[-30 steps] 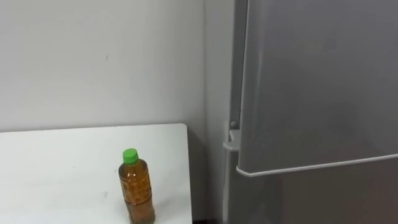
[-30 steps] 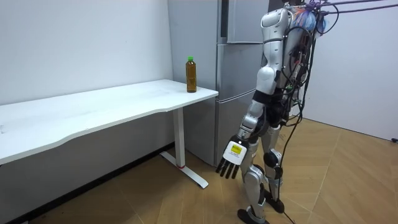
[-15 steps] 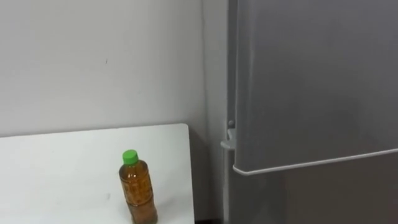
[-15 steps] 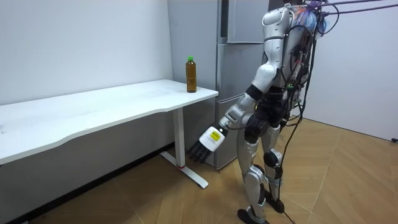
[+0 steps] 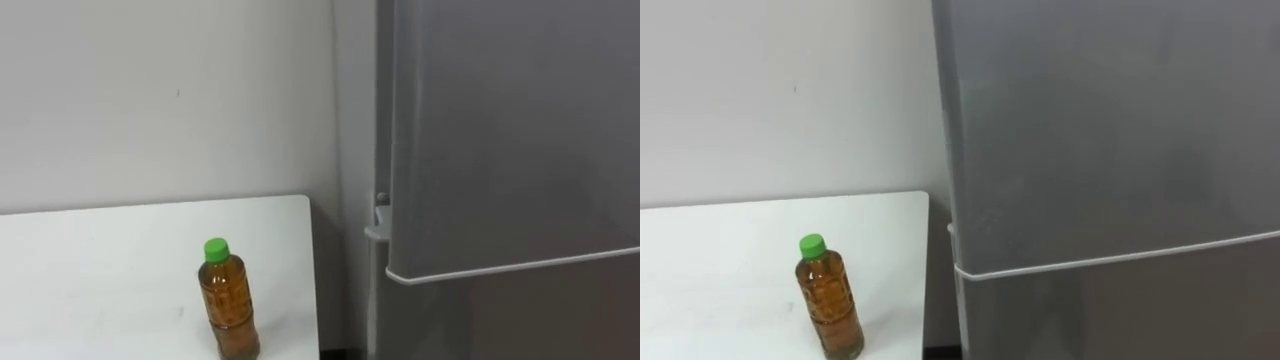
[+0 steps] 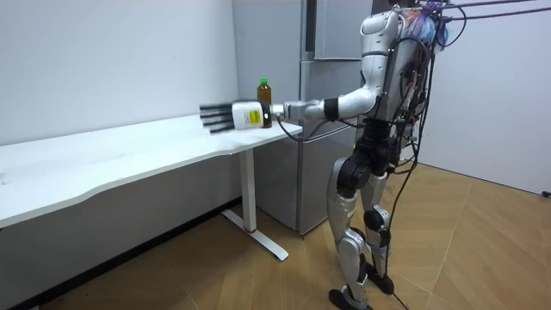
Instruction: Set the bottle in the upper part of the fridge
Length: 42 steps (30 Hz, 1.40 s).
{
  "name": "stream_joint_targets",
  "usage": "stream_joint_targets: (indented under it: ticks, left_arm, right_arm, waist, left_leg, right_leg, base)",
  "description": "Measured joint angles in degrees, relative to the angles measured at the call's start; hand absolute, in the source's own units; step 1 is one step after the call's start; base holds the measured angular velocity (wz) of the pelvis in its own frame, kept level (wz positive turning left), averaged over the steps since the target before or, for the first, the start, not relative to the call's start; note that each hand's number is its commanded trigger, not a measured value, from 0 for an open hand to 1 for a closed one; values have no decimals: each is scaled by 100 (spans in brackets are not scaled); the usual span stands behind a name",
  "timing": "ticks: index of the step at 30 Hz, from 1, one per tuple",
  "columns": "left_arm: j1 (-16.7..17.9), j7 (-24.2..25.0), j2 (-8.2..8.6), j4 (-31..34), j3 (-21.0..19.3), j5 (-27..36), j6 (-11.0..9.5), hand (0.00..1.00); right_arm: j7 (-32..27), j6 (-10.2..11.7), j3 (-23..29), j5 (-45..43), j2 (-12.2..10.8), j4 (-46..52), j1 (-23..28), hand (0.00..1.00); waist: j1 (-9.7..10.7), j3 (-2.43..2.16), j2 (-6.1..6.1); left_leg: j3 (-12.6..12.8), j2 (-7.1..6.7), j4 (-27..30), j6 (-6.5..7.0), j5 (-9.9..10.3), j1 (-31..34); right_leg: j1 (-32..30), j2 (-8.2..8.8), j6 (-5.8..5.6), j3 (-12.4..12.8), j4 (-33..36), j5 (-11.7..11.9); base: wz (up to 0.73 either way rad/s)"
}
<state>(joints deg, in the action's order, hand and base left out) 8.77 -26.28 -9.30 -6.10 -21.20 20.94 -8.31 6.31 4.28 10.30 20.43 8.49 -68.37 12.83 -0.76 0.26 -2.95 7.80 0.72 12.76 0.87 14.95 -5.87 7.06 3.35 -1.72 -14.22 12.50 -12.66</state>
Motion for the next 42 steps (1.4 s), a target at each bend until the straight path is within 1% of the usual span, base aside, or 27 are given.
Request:
stream_joint_targets:
  ticks: [1, 2, 3, 5, 6, 7, 9, 10, 13, 14, 16, 17, 19, 20, 22, 23, 24, 25, 26, 27, 28, 29, 31, 34, 38, 40, 42]
  left_arm:
    - [-6, -59, -49, 345, -15, -46, 1, 0]
    - [-14, -81, -57, 531, -33, -91, 1, 0]
    - [-40, -124, -59, 865, -70, -277, -4, 0]
    - [-56, -188, -60, 1328, -90, -529, -19, 0]
    - [-56, -196, -60, 1454, -89, -538, -18, 0]
    - [-57, -210, -60, 1754, -89, -538, -17, 0]
    - [-76, -187, -60, 2152, -89, -539, -21, 0]
    - [-77, -159, -60, 2336, -89, -539, -32, 0]
    - [-140, -33, -60, 2559, -70, -531, -32, 0]
    - [-190, -5, -60, 2592, -41, -530, -32, 0]
    - [-354, 176, -59, 2657, 154, -527, -34, 0]
    - [-369, 253, -59, 2657, 204, -526, -34, 0]
    - [-498, 520, -44, 2656, 500, -520, -33, 0]
    - [-531, 588, -44, 2656, 580, -520, -33, 0]
    - [-649, 889, -41, 2655, 892, -518, -30, 0]
    - [-688, 980, -41, 2655, 974, -518, -21, 0]
    - [-758, 1158, -40, 2655, 1105, -505, 22, 0]
    - [-829, 1316, -40, 2655, 1225, -457, 89, 0]
    - [-876, 1360, -35, 2655, 1302, -402, 119, 0]
    - [-1002, 1461, -32, 2655, 1463, -324, 191, 0]
    - [-1131, 1600, -32, 2657, 1614, -244, 223, 0]
    - [-1182, 1682, -37, 2660, 1687, -236, 233, 0]
    - [-1297, 1984, -36, 2671, 1847, -224, 316, 0]
    - [-1370, 2274, -16, 2671, 1995, -240, 406, 0]
    - [-1561, 2531, -16, 2671, 2196, -72, 571, 0]
    - [-1645, 2678, -15, 2697, 2250, -6, 591, 0]
    - [-1729, 2773, -15, 2697, 2278, -2, 598, 0]
  right_arm:
    - [7, 0, 2, -17, 0, -1, -4, 0]
    - [7, 0, 1, -25, -2, -1, -2, 0]
    - [-1, -1, 0, -22, -13, -1, -8, 0]
    - [-12, -3, -6, 13, -14, -24, -10, 0]
    - [-10, -4, -6, 20, -16, -24, -10, 0]
    - [-4, -7, -3, 19, -15, -24, -10, 0]
    - [3, -9, 0, -4, -16, -25, -17, 0]
    - [10, -11, 0, -2, -16, -32, -25, 0]
    - [10, -16, 6, 9, -35, -34, -44, 0]
    - [10, -16, 3, 11, -44, -34, -46, 0]
    - [8, -16, -11, 12, -71, -66, -106, 0]
    - [7, -16, -19, 9, -78, -74, -125, 0]
    - [9, -11, -37, -4, -120, -72, -174, 0]
    - [14, -12, -38, -8, -123, -64, -204, 0]
    - [46, -14, -94, -43, -122, -61, -304, 0]
    - [69, -19, -115, -42, -122, -69, -325, 0]
    - [113, -36, -146, -40, -123, -69, -348, 0]
    - [157, -65, -194, -17, -118, -69, -382, 0]
    - [171, -64, -230, 4, -111, -69, -385, 0]
    - [196, -67, -239, 35, -105, -88, -384, 0]
    - [196, -69, -249, 84, -106, -97, -392, 0]
    - [196, -70, -260, 116, -106, -98, -392, 0]
    - [189, -71, -291, 179, -105, -148, -402, 0]
    - [172, -77, -292, 176, -109, -176, -477, 0]
    - [79, -153, -359, 216, -106, -179, -511, 0]
    - [54, -183, -424, 207, -98, -197, -540, 0]
    - [43, -184, -444, 204, -90, -280, -601, 0]
  waist:
    - [19, 7, -9]
    - [31, 8, -10]
    - [33, 9, 0]
    - [43, 8, -9]
    - [49, 7, -11]
    - [70, 7, -12]
    - [118, 10, -2]
    - [157, 15, 12]
    - [247, 13, -17]
    - [264, 17, -12]
    - [304, 38, 6]
    - [334, 37, 8]
    - [412, 48, 24]
    - [430, 48, 25]
    - [558, 43, 27]
    - [582, 47, 33]
    - [648, 56, 53]
    - [688, 53, 55]
    - [702, 53, 55]
    - [755, 52, 59]
    - [760, 52, 59]
    - [763, 51, 58]
    - [820, 44, 52]
    - [868, 37, 45]
    - [917, 30, 55]
    - [984, 30, 55]
    - [1000, 27, 50]
  left_leg:
    - [-8, -5, 3, 0, 0, 4]
    - [-12, -9, 2, 0, 0, 12]
    - [-14, -23, 1, 0, 0, 22]
    - [-23, -27, 2, 0, 0, 28]
    - [-25, -27, 2, 0, 0, 29]
    - [-31, -25, 2, 0, 0, 27]
    - [-32, -23, 5, -1, -1, 17]
    - [-32, -24, 6, -1, -2, 12]
    - [-30, -27, 12, 0, -2, 20]
    - [-31, -27, 13, 0, -2, 22]
    - [-33, -27, 13, 1, -3, 23]
    - [-40, -28, 19, 1, -3, 18]
    - [-49, -29, 70, 2, -3, 33]
    - [-49, -28, 70, 2, -3, 45]
    - [-64, -25, 82, 2, -3, 153]
    - [-63, -23, 88, 2, -3, 172]
    - [-59, -19, 89, 3, -4, 173]
    - [-43, -18, 94, 3, -3, 171]
    - [-34, -19, 93, 3, -3, 166]
    - [-31, -22, 107, 3, -4, 159]
    - [-43, -24, 101, 3, -4, 163]
    - [-39, -24, 97, 4, -4, 161]
    - [-31, -23, 83, 4, -5, 117]
    - [-32, -23, 66, 3, -5, 95]
    - [-35, -17, 56, 3, -5, 121]
    - [-35, -19, 53, 3, -5, 119]
    - [-34, -20, 53, 3, -5, 121]
  right_leg:
    - [-20, 0, 0, 7, -18, 0]
    - [-21, 0, 0, 7, -49, 1]
    - [-14, 2, -1, 6, -120, 1]
    - [33, 0, -1, 2, -156, 3]
    - [35, -1, -1, 0, -166, 2]
    - [29, -6, -1, 1, -170, 2]
    - [33, -6, 0, -2, -171, 2]
    - [37, -4, -1, -1, -171, 2]
    - [35, -1, -1, -1, -176, 3]
    - [39, -1, -1, -3, -178, 3]
    - [95, -2, 0, -5, -177, 3]
    - [104, -1, 0, -11, -178, 4]
    - [77, 2, -1, -15, -179, 4]
    - [69, 2, -1, -16, -174, 4]
    - [-3, -2, 3, -11, -148, 7]
    - [-20, -5, 7, -8, -145, 9]
    - [-20, -6, 8, -8, -136, 10]
    - [-19, -7, 8, -3, -134, 10]
    - [-22, -7, 8, 5, -136, 10]
    - [-36, -2, 7, 8, -136, 11]
    - [-51, 0, 6, 19, -136, 11]
    - [-58, 0, 6, 29, -136, 11]
    - [-73, -3, 6, 72, -140, 11]
    - [-75, -16, 7, 135, -165, 12]
    - [-65, -25, 12, 148, -181, 19]
    - [-54, -27, 10, 149, -192, 23]
    - [-57, -27, 10, 163, -196, 23]
  base:
    - [0]
    - [0]
    - [0]
    - [0]
    - [0]
    - [0]
    - [0]
    - [0]
    - [0]
    - [0]
    - [0]
    - [4]
    - [2]
    - [0]
    - [0]
    - [0]
    - [0]
    - [0]
    - [-3]
    - [-4]
    - [-5]
    - [-7]
    - [-11]
    - [-13]
    - [-1]
    - [0]
    - [0]
